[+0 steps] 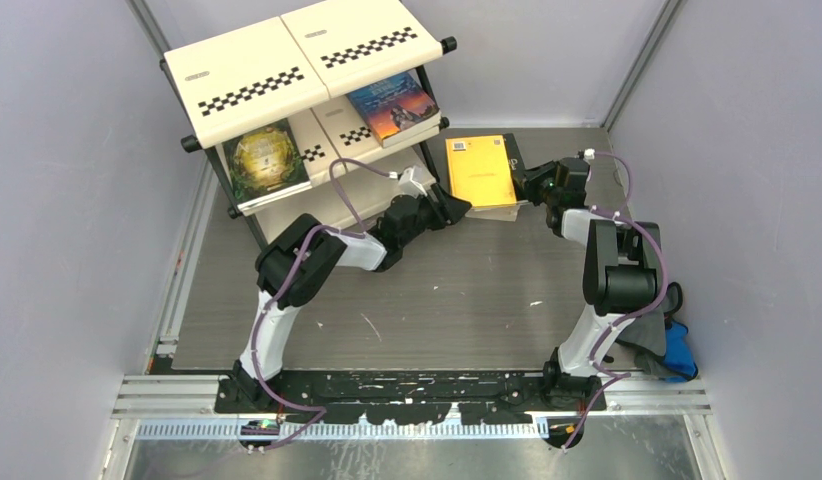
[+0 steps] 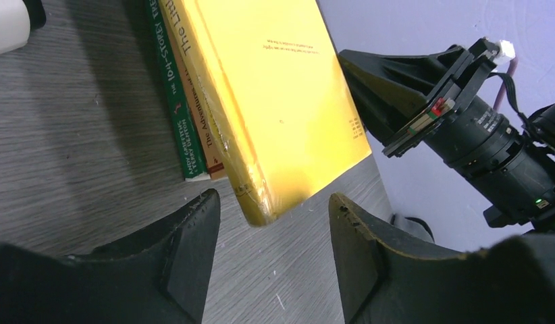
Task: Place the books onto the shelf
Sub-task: Pick up the book from the center of the board.
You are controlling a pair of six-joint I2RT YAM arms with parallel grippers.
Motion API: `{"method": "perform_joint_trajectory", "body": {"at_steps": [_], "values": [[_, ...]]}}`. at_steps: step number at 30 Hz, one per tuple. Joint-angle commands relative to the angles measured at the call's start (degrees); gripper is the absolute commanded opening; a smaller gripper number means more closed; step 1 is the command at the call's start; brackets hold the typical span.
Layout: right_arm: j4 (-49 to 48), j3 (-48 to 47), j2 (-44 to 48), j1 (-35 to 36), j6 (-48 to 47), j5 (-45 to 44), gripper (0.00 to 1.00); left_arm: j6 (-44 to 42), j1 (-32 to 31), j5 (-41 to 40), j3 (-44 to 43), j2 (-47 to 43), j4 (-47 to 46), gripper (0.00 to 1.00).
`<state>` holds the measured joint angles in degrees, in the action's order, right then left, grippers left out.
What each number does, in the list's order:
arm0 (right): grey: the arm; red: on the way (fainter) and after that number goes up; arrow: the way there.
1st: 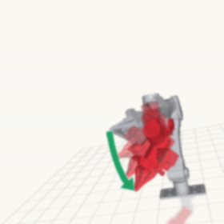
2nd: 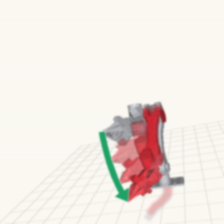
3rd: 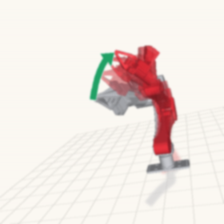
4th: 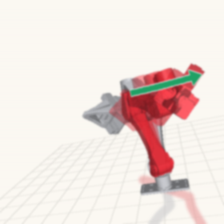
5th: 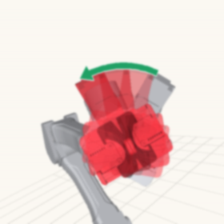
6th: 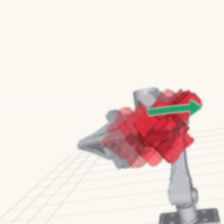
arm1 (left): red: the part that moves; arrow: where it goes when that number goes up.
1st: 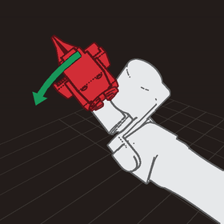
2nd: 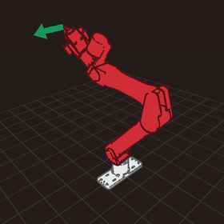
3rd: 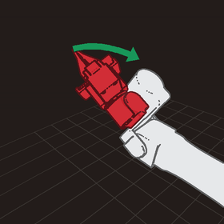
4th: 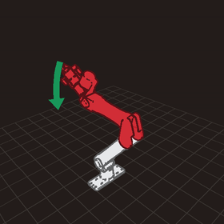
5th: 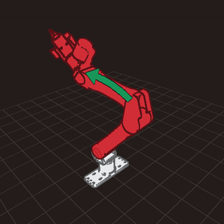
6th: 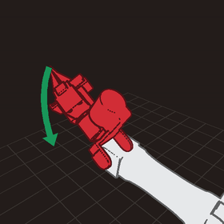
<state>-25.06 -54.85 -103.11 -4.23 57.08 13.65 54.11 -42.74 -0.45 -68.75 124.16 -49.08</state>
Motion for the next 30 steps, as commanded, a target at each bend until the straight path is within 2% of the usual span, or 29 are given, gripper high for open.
{"method": "perform_joint_trajectory", "body": {"at_steps": [1,8,19,21,25,30], "values": [[1.0,0.3,2.4,0.5,-1.6,0.7,0.22,1.7,0.5,-2.6,-0.8,-2.7,-5.5,0.62],[1.3,0.0,2.0,0.5,-1.8,1.0,0.23,1.3,0.5,-2.4,-4.2,-1.1,-3.8,0.63],[3.7,-2.1,1.1,0.6,-4.0,2.7,0.24,2.2,1.3,2.0,-9.9,2.9,-2.5,0.57],[3.8,-2.3,0.7,0.6,-4.2,3.1,0.24,2.5,1.5,2.6,-10.2,3.4,-2.9,0.53],[3.7,-2.6,-0.3,0.6,-4.2,3.8,0.24,2.8,1.6,3.4,-10.2,4.1,-4.3,0.33],[3.9,-3.1,-1.0,0.6,-4.2,5.1,0.25,3.0,1.6,4.4,-10.1,4.1,-5.7,0.16]]}}
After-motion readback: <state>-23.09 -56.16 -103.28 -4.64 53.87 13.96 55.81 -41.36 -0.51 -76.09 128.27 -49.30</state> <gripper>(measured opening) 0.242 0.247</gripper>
